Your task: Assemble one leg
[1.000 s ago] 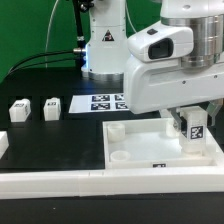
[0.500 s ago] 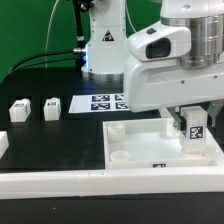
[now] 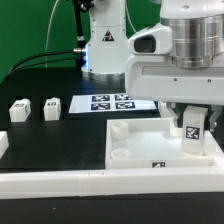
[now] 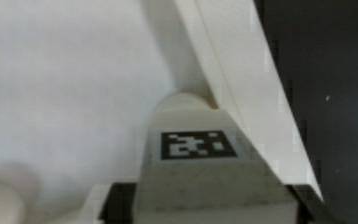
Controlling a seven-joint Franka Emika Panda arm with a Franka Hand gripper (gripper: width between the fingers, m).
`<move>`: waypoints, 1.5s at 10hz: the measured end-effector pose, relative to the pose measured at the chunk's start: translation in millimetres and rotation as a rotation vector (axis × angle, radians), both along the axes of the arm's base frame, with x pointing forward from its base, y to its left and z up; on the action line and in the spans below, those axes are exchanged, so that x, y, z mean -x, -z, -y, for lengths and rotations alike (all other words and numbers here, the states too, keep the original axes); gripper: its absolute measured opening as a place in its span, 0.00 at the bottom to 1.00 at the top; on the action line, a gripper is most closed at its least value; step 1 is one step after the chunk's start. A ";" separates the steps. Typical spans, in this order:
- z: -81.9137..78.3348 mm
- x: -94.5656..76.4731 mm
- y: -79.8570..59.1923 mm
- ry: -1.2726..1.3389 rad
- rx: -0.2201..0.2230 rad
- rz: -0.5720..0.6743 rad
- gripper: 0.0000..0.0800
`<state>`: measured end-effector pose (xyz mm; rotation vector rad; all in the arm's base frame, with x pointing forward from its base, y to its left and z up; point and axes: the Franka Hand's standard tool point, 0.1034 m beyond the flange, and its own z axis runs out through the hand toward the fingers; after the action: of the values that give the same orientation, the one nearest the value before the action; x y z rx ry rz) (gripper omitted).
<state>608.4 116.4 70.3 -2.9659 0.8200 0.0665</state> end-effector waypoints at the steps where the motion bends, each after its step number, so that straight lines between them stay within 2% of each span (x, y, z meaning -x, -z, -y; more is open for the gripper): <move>1: 0.3 -0.2 0.1 0.137 -0.001 -0.009 0.36; 6: 0.9 -0.7 1.0 0.717 -0.017 -0.061 0.36; 8: -0.9 -0.2 1.1 0.787 -0.018 -0.069 0.36; 9: -1.4 -0.1 1.2 0.783 -0.018 -0.068 0.45; 10: -2.0 0.0 1.2 0.778 -0.019 -0.068 0.64; 11: -2.3 0.1 1.2 0.755 -0.020 -0.066 0.64; 12: -2.7 0.2 1.2 0.753 -0.021 -0.067 0.76; 13: -2.8 0.2 1.2 0.736 -0.021 -0.065 0.80; 15: -2.8 1.3 1.6 0.456 -0.022 -0.046 0.81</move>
Offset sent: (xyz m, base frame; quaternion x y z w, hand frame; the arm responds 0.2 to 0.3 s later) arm -0.0009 -0.0035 -0.0008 0.0093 0.0094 0.2956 0.9552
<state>607.0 119.3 68.7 -2.6863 1.4633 0.1186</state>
